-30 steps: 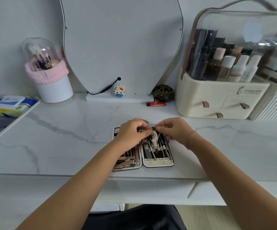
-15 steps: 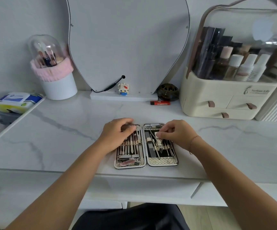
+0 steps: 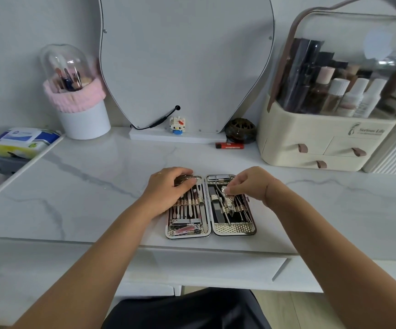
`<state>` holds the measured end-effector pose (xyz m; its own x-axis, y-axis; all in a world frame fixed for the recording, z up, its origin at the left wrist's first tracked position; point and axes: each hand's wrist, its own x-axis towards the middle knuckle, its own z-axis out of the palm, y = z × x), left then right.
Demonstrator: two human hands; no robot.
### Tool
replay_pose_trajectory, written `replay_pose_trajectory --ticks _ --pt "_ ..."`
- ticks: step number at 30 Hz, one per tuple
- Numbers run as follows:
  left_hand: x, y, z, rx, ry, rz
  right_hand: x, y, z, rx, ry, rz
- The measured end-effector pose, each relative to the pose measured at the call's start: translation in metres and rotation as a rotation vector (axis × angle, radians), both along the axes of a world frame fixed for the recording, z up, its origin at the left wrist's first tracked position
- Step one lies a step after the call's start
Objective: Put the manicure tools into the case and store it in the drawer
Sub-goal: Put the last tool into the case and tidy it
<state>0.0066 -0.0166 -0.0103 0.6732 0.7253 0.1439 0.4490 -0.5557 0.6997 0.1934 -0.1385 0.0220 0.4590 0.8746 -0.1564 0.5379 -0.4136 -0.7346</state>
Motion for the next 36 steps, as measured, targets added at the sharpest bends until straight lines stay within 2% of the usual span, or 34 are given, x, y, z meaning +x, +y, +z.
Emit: replay_pose_trajectory --ticks 9,18,25,28,32,36 --pt "-0.001 -0.002 0.002 -0.005 -0.011 -0.003 -0.005 -0.001 -0.003 0.035 0.019 -0.041" --pt "-0.001 -0.002 0.003 0.031 0.016 -0.018 -0.007 0.004 0.004 -0.065 0.007 -0.074" --pt "-0.002 -0.005 0.005 -0.005 0.008 -0.017 -0.008 -0.005 -0.006 0.08 0.056 -0.169" --pt "-0.005 -0.006 0.008 -0.105 -0.05 -0.006 -0.007 -0.019 -0.006 0.138 0.164 -0.239" --pt "-0.022 -0.012 0.014 -0.297 -0.209 0.175 -0.01 -0.049 0.007 0.178 0.43 -0.257" --pt "-0.037 -0.029 0.02 -0.726 -0.436 0.169 -0.022 -0.066 0.009 0.231 0.601 -0.269"
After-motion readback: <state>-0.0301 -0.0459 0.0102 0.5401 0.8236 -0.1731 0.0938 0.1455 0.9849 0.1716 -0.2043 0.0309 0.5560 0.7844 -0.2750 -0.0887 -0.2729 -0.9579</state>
